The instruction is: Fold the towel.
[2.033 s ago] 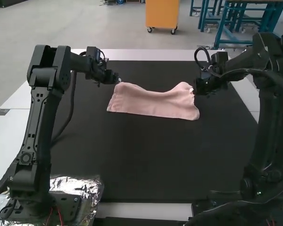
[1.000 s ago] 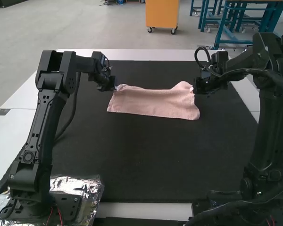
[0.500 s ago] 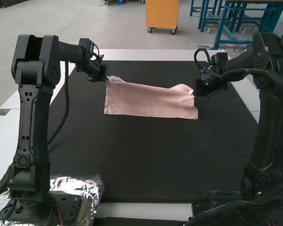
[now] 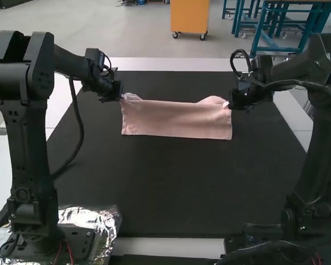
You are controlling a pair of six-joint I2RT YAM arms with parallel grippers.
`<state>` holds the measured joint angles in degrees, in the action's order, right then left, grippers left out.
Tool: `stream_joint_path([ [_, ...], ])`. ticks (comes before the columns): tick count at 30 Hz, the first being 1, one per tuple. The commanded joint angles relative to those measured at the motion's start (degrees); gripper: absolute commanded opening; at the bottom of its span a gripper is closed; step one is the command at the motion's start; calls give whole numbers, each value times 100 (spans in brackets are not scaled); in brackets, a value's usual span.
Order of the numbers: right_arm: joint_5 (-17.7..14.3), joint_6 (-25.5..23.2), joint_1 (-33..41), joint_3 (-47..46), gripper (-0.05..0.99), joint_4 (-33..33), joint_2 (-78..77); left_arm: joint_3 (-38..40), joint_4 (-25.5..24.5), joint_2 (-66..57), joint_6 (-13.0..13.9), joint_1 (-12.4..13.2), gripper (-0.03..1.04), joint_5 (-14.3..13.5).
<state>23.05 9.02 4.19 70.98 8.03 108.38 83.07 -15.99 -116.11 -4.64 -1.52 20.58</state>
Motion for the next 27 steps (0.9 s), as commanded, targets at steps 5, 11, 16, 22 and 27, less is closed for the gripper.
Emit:
stream_joint_path([
  [5, 103, 56, -137, -524, -2, -12, -458, -1144, 544, 599, 113, -15, 2, -256],
  [11, 95, 56, -225, -963, -2, -241, -484, -2049, 1485, 827, 104, -15, 2, -423],
  [16, 33, -23, -287, -1218, -2, -768, -344, -2453, 2117, 792, 113, -15, 2, -555],
  [22, -55, 21, -331, -1218, 1, -768, 87, -2708, 2469, 625, 113, -112, 14, -687],
  [27, -213, 21, -339, -1192, 91, -768, 166, -2778, 2504, 511, 104, -191, 98, -669],
])
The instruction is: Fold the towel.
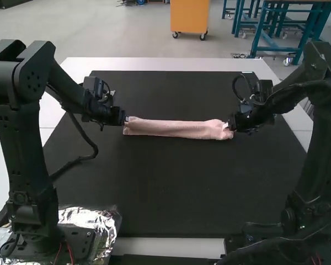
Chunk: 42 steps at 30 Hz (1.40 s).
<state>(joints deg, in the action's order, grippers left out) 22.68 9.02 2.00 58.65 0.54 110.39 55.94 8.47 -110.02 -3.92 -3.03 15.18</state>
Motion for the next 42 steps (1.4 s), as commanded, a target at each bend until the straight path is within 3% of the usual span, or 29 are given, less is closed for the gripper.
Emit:
stream_joint_path([
  [1, -167, 12, -130, 76, 92, -10, -35, -75, 146, -99, 32, -31, 98, -112],
  [3, -132, -31, -130, 182, 92, 26, -44, -40, 173, -81, 6, 4, 98, -59],
  [6, 176, -111, -156, 410, 87, 368, -35, 66, 199, -2, -117, 127, 98, -24],
  [8, 281, -111, -138, 524, 89, 606, -44, 154, 208, 51, -311, 250, 98, 20],
  [14, 281, -119, -103, 674, 91, 694, -35, 461, 137, 156, -531, 566, 97, 170],
  [35, 132, -146, 239, 709, 90, 535, 448, 620, 50, 270, -715, 593, 97, 275],
  [37, 132, -128, 292, 709, 76, 535, 519, 620, 23, 279, -715, 584, 97, 284],
  [39, 237, -119, 275, 674, 36, 527, 572, 611, 23, 288, -715, 593, 97, 293],
  [40, 299, -93, 266, 656, 10, 500, 598, 611, 23, 297, -715, 584, 97, 301],
  [41, 325, -67, 248, 630, -3, 474, 607, 602, 23, 297, -715, 593, 97, 310],
  [42, 343, -67, 231, 612, -2, 465, 607, 602, 23, 297, -715, 593, 97, 310],
])
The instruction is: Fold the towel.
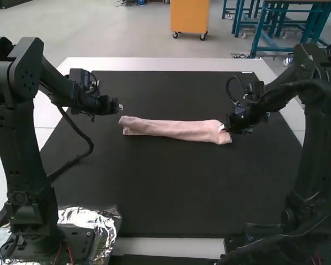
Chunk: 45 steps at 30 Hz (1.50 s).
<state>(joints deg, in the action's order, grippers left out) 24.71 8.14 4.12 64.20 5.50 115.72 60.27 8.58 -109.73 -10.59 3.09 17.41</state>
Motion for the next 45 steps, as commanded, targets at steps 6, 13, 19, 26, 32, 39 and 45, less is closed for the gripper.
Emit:
stream_joint_path([
  [6, 210, 144, -737, 303, -2, 250, -542, 204, 109, 268, 13, 7, 97, 70],
  [13, 210, -93, -632, 514, -2, 303, -964, 345, 214, 286, 13, -28, 97, 43],
  [19, 166, -463, 186, 707, -2, 109, -797, 354, 188, 286, 31, -107, 97, 8],
  [26, 113, -647, 994, 1200, -2, -14, -269, 354, 162, 286, 48, -177, 97, -9],
  [32, 95, -832, 1618, 1701, -2, 4, 161, 345, 214, 295, 48, -177, 97, -9],
  [39, -10, -893, 2251, 2263, -2, 74, 671, 310, 250, 286, 57, -177, 97, -9],
  [45, -54, -893, 2638, 2623, -2, 136, 1014, 257, 355, 295, 48, -177, 97, -9],
])
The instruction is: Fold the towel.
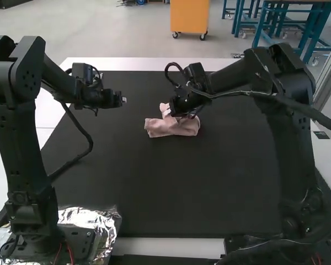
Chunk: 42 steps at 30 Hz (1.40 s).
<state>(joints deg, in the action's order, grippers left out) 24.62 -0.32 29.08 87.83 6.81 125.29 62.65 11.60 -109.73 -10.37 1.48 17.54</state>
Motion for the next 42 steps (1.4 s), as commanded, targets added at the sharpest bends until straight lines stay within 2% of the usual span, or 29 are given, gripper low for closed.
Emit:
stream_joint_path([
  [1, -45, -39, 194, 331, -2, 49, 100, 19, 62, 286, 26, -16, 97, -23],
  [2, -36, -47, 238, 393, -1, 57, 144, 19, 71, 286, 18, -16, 97, -23],
  [3, -10, -47, 265, 445, 7, 84, 153, 10, 71, 286, 18, -16, 97, -31],
  [4, 43, -47, 282, 516, 21, 110, 153, 10, 80, 286, 18, -16, 97, -40],
  [5, 113, -47, 309, 568, 31, 172, 144, 1, 106, 286, 18, -24, 97, -75],
  [8, 403, 40, 300, 832, 55, 602, 39, -16, 212, 286, 9, -86, 97, -154],
  [10, 429, 181, 247, 981, 71, 928, -111, -7, 247, 286, -18, -104, 97, -154],
  [12, 447, 243, 168, 1034, 73, 998, -330, -16, 273, 286, -26, -104, 97, -154],
  [14, 447, 225, 1, 937, 71, 805, -638, -7, 291, 277, -18, -112, 97, -163],
  [15, 482, 216, -87, 832, 57, 611, -770, -7, 291, 277, -26, -121, 97, -190],
  [17, 535, 155, -307, 489, 5, -13, -937, -7, 299, 286, -35, -156, 97, -190],
  [18, 500, 32, -377, 322, -2, -312, -937, -7, 299, 286, -44, -191, 97, -198],
  [24, 429, 120, -526, -469, -2, -839, -805, -16, 299, 277, -70, -394, 97, -304],
  [28, 421, 67, -526, -794, -2, -1322, -647, -16, 361, 277, -70, -429, 97, -444],
  [33, 421, 49, -482, -855, -2, -1551, -365, -16, 431, 268, -97, -429, 97, -559],
  [39, 421, -223, -465, -829, -2, -2043, -93, -51, 423, 268, -167, -455, 97, -567],
  [42, 421, -267, -412, -829, -2, -2052, 4, -95, 466, 277, -167, -482, 97, -567],
])
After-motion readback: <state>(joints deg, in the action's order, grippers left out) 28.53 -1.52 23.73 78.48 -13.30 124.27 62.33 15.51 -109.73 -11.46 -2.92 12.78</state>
